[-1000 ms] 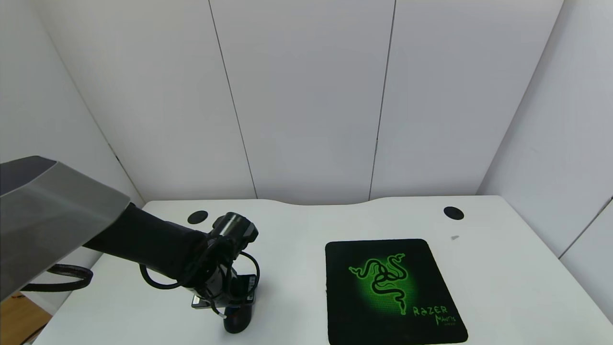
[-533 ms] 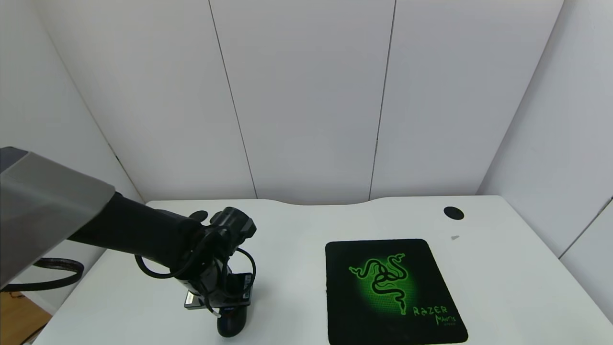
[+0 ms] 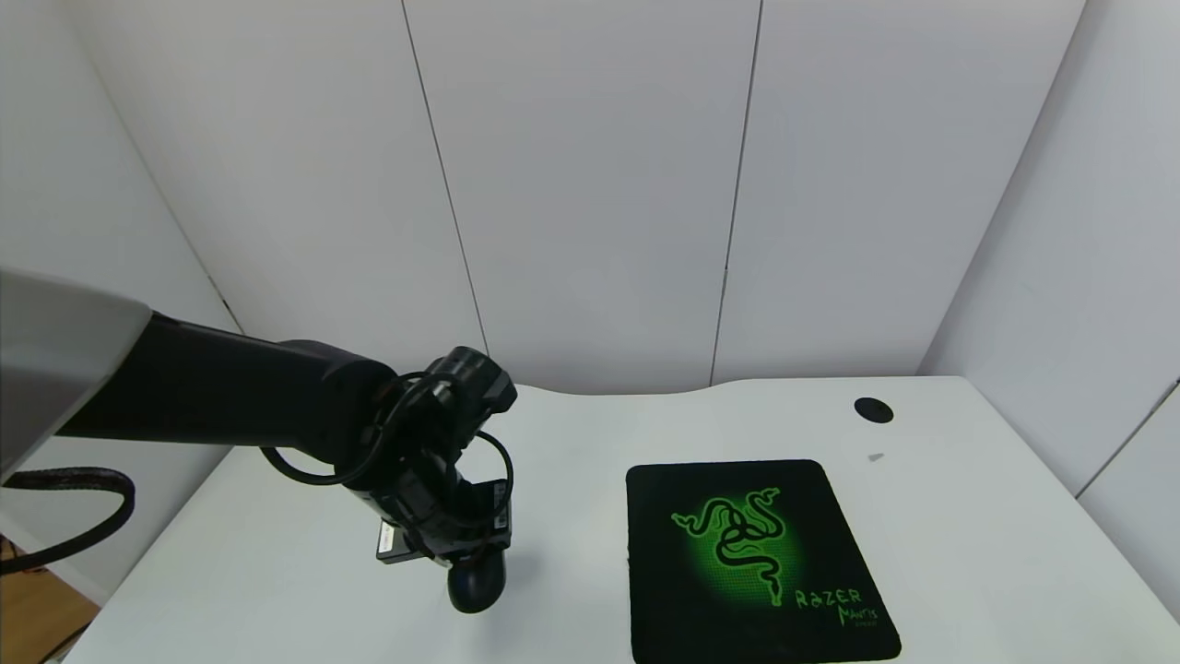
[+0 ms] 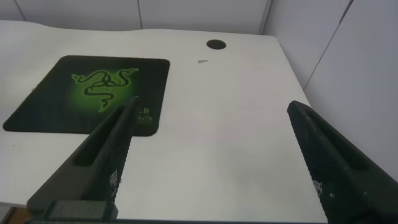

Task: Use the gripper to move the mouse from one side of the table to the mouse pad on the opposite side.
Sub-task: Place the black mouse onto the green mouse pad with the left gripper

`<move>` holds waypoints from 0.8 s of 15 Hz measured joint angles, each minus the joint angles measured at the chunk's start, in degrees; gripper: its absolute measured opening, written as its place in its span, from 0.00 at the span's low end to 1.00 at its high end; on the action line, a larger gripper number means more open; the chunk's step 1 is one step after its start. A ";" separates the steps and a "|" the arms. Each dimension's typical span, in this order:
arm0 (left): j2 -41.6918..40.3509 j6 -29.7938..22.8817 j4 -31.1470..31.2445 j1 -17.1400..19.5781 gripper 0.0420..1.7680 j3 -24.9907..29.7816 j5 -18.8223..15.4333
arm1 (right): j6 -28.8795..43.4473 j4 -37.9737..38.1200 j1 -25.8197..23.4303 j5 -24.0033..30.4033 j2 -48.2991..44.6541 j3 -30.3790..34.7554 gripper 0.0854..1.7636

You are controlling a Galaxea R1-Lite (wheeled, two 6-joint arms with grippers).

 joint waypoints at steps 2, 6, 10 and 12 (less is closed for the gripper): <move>0.61 -1.83 2.66 -2.32 0.49 -2.68 0.29 | 0.02 0.02 0.00 0.00 0.00 0.00 0.97; 2.51 -4.02 8.34 -6.16 0.49 -9.13 0.98 | 0.02 0.05 0.00 0.00 0.00 0.00 0.97; 3.91 -5.68 14.23 -10.75 0.48 -15.36 1.80 | 0.02 0.05 0.00 0.00 0.00 0.00 0.97; 5.29 -8.29 16.73 -13.13 0.48 -18.94 2.27 | 0.02 0.05 0.00 -0.02 0.00 0.00 0.97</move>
